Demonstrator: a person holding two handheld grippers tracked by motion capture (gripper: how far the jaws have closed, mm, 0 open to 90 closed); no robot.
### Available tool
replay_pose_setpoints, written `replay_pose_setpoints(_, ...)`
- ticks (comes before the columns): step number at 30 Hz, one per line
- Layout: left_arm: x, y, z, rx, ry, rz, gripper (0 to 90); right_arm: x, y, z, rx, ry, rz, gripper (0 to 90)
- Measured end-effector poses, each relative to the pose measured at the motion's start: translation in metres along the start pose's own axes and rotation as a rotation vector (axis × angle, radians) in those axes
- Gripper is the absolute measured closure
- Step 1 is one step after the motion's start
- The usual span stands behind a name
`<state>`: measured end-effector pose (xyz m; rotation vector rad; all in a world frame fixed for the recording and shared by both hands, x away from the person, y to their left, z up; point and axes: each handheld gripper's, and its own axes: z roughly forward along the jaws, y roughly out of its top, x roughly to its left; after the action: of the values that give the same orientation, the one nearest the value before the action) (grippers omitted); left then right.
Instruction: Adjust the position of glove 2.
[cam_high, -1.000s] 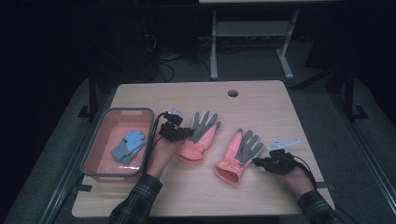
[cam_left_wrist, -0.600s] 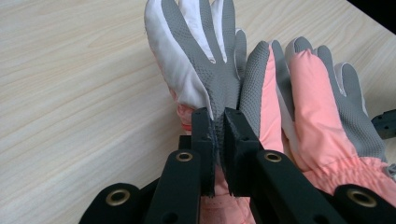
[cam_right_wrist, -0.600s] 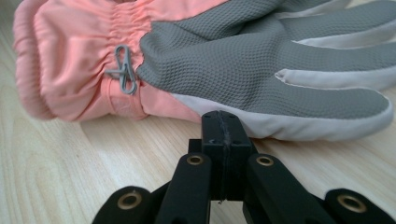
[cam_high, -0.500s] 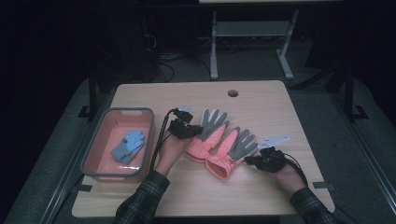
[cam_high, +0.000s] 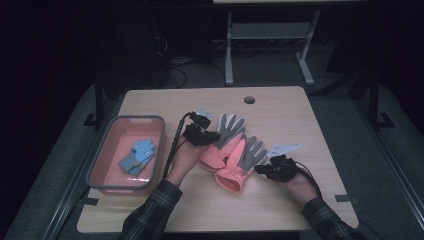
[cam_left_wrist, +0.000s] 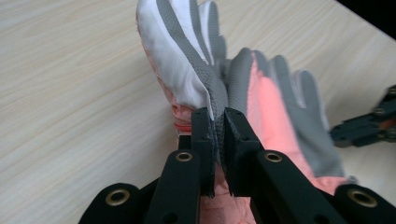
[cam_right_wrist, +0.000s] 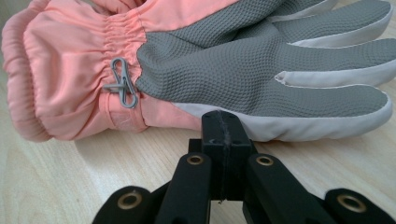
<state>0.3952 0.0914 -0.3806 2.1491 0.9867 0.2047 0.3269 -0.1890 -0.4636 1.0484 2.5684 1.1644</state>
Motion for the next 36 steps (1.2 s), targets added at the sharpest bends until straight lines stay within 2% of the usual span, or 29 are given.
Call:
replay_pose_setpoints(4,-0.010,0.002,-0.005,0.003,-0.026,0.018,83.1,0.001,0.001,0.002,-0.007,0.005,-0.008,90.0)
replay_pose_setpoints(8,-0.022,0.005,-0.007,0.004,-0.036,0.049,83.0,0.003,0.006,0.007,-0.017,0.021,0.008,90.0)
replay_pose_setpoints(15,-0.036,0.005,-0.006,0.003,-0.069,0.065,82.8,0.008,0.008,0.013,-0.017,0.025,-0.015,90.0)
replay_pose_setpoints(17,-0.041,0.004,-0.004,0.003,-0.081,0.074,82.5,0.008,0.009,0.012,-0.013,0.027,-0.005,90.0)
replay_pose_setpoints(22,-0.048,0.003,0.000,0.011,-0.126,0.074,82.3,0.008,0.008,0.012,-0.015,0.027,-0.013,90.0)
replay_pose_setpoints(25,-0.052,0.003,0.004,0.010,-0.172,0.061,82.4,0.009,0.008,0.011,-0.014,0.027,-0.012,90.0)
replay_pose_setpoints(29,-0.058,0.003,0.010,0.017,-0.222,0.051,87.6,0.009,0.008,0.010,-0.012,0.027,-0.010,90.0)
replay_pose_setpoints(30,-0.058,0.003,0.012,0.029,-0.222,0.061,88.2,0.009,0.008,0.009,-0.011,0.026,-0.012,90.0)
replay_pose_setpoints(35,-0.061,0.001,0.021,0.045,-0.245,0.055,89.3,0.007,0.007,0.005,-0.016,0.018,-0.025,90.0)
replay_pose_setpoints(36,-0.062,0.000,0.022,0.048,-0.250,0.057,89.5,0.007,0.007,0.003,-0.020,0.017,-0.011,90.0)
